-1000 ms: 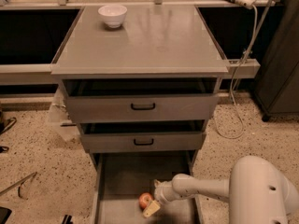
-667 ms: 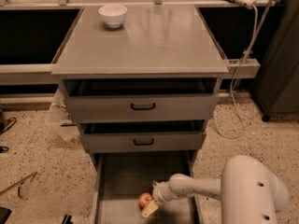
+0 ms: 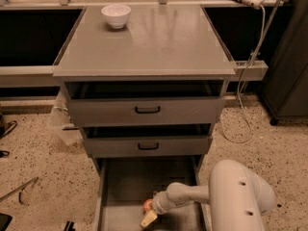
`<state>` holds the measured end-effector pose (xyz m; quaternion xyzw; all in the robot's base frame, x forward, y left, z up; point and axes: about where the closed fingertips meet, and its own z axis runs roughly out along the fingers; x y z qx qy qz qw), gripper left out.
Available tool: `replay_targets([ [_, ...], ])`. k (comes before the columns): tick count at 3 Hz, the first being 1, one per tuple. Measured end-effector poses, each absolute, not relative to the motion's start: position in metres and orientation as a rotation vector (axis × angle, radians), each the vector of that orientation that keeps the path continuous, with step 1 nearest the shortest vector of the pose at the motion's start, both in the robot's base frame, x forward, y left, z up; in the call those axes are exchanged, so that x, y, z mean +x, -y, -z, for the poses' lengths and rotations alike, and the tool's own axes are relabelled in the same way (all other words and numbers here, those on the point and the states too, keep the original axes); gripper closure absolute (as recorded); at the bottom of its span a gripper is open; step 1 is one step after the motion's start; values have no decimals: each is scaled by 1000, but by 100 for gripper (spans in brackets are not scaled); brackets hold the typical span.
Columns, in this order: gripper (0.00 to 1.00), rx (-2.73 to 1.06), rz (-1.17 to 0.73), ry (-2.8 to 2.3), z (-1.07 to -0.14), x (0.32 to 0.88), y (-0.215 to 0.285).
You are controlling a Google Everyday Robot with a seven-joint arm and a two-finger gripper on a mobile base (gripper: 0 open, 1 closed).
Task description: Pick apple from bottom drawer and place on counter
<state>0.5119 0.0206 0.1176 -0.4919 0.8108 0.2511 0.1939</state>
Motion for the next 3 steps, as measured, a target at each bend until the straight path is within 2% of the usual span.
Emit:
replay_targets([
  [1, 0, -1385, -705, -2274, -116, 512, -24],
  [2, 18, -1385, -705, -2274, -116, 512, -24],
  [3, 41, -1385, -705, -2274, -116, 512, -24],
])
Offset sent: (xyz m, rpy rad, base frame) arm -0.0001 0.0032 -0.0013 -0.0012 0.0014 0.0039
